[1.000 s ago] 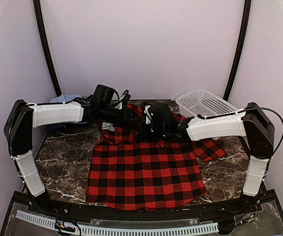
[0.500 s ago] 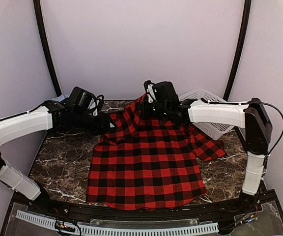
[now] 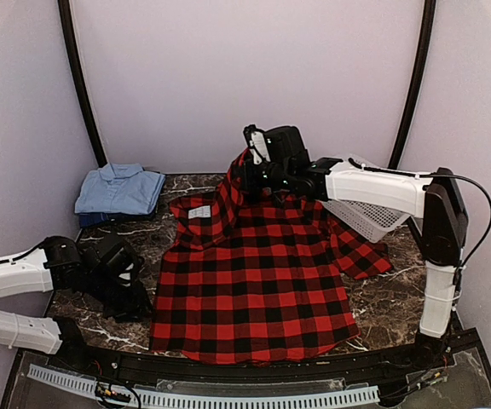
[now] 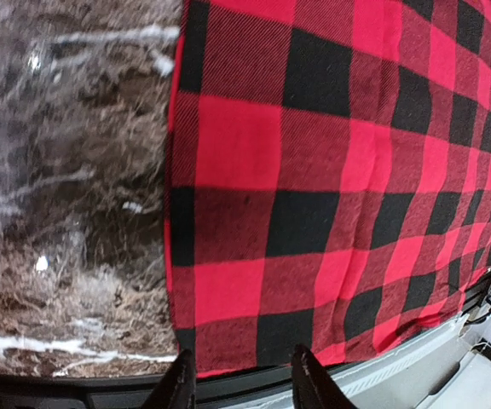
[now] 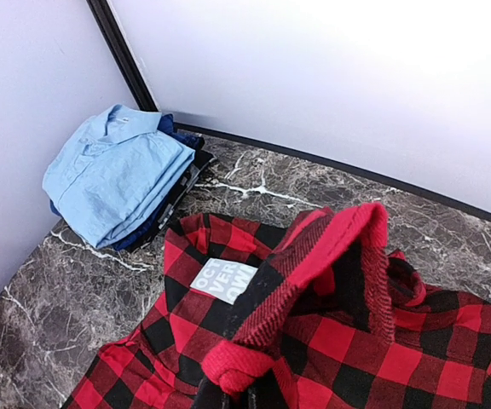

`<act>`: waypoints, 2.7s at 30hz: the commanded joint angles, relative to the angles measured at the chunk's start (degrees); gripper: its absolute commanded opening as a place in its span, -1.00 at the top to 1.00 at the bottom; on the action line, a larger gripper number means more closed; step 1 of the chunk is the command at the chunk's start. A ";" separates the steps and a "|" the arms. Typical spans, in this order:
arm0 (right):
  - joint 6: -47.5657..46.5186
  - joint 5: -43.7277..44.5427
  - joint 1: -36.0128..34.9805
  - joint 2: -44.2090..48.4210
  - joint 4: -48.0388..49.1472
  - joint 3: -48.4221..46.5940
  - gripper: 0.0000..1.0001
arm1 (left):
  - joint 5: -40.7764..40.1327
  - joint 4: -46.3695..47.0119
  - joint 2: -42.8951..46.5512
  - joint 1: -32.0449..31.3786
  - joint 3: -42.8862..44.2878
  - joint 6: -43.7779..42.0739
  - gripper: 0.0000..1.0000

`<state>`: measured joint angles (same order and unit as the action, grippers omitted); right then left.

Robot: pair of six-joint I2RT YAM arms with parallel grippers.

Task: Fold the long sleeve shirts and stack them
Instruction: Fold the flattened shirt at the center of the board.

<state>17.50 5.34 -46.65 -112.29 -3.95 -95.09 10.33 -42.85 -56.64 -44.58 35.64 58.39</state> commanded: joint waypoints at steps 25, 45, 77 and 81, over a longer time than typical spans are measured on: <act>-0.22 -4.40 0.92 2.47 0.55 -4.93 1.00 | 2.53 8.12 -3.06 -14.08 -12.47 16.05 0.66; -8.30 2.27 3.82 3.72 -3.48 -14.49 1.00 | -5.74 -1.70 -4.92 -14.59 9.89 -0.43 1.00; -7.09 8.36 11.59 21.50 -1.92 6.66 1.00 | 22.44 10.50 -36.60 -17.62 29.97 -28.90 1.00; -6.65 7.35 11.60 22.65 -2.07 7.80 1.00 | 23.58 11.37 -37.55 -17.71 29.28 -29.07 1.00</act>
<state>9.78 13.54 -35.44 -92.40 -8.80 -88.42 31.09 -32.86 -93.89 -61.84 63.83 30.89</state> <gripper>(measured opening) 0.027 0.008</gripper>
